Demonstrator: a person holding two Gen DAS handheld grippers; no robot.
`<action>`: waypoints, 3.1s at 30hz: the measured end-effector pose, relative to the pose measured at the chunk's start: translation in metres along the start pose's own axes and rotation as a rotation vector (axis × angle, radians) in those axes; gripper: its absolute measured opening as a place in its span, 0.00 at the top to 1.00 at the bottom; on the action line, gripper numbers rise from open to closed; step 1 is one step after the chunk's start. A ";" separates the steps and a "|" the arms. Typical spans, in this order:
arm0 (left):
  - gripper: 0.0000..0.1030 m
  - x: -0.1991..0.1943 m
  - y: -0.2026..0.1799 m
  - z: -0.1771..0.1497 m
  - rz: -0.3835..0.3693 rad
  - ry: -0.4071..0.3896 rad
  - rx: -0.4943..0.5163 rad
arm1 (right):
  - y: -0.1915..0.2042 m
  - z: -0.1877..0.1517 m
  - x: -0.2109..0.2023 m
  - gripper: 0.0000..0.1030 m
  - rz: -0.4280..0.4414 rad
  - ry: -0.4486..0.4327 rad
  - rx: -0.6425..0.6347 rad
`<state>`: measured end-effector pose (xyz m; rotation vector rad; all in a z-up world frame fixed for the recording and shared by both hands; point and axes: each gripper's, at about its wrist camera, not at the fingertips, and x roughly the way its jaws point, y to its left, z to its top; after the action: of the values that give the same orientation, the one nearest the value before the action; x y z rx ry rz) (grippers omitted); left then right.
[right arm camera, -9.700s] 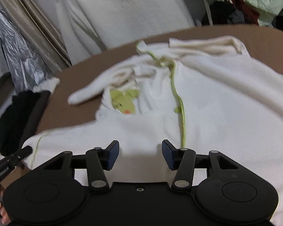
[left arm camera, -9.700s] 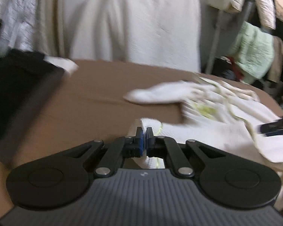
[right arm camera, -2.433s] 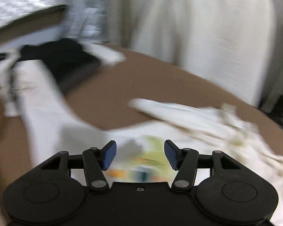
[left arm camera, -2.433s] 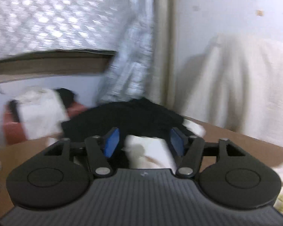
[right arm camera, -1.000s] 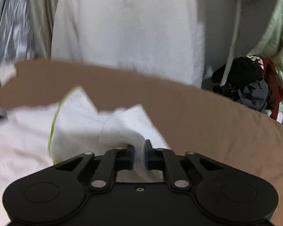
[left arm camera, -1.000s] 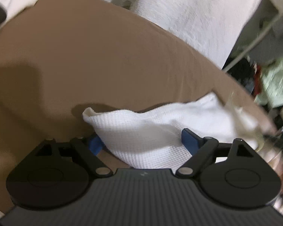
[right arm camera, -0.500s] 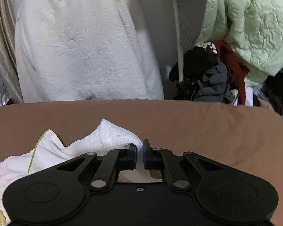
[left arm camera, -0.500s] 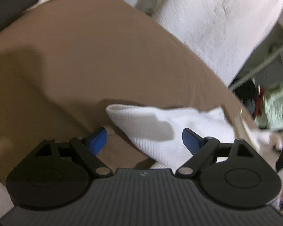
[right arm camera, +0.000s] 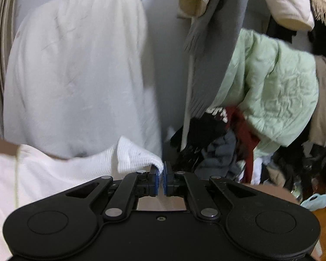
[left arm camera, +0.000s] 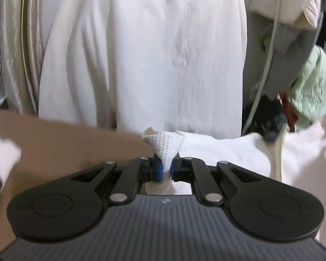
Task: Fold clothes
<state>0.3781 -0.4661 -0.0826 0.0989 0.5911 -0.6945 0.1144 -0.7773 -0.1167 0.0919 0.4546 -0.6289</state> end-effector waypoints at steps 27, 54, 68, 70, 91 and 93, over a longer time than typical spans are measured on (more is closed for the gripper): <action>0.33 0.143 0.043 -0.030 -0.150 0.268 0.030 | -0.060 -0.044 0.068 0.54 -0.049 0.303 0.078; 0.98 0.133 0.016 -0.038 -0.191 0.096 0.135 | 0.005 -0.025 0.143 0.95 -0.295 0.112 -0.207; 0.98 0.132 -0.002 -0.031 0.107 0.013 0.177 | 0.007 -0.025 0.143 0.95 -0.522 0.026 -0.226; 0.94 0.142 0.001 -0.026 0.061 0.114 0.130 | 0.010 -0.025 0.152 0.93 -0.530 0.069 -0.252; 0.43 -0.085 0.075 -0.128 0.055 0.345 -0.241 | 0.034 -0.074 0.026 0.49 -0.128 0.252 0.154; 0.42 -0.098 0.071 -0.140 0.059 0.375 -0.238 | 0.049 -0.087 -0.004 0.49 -0.020 0.266 0.174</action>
<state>0.2950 -0.3164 -0.1535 0.0244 1.0226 -0.5465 0.1071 -0.7168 -0.1955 0.3395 0.6580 -0.6778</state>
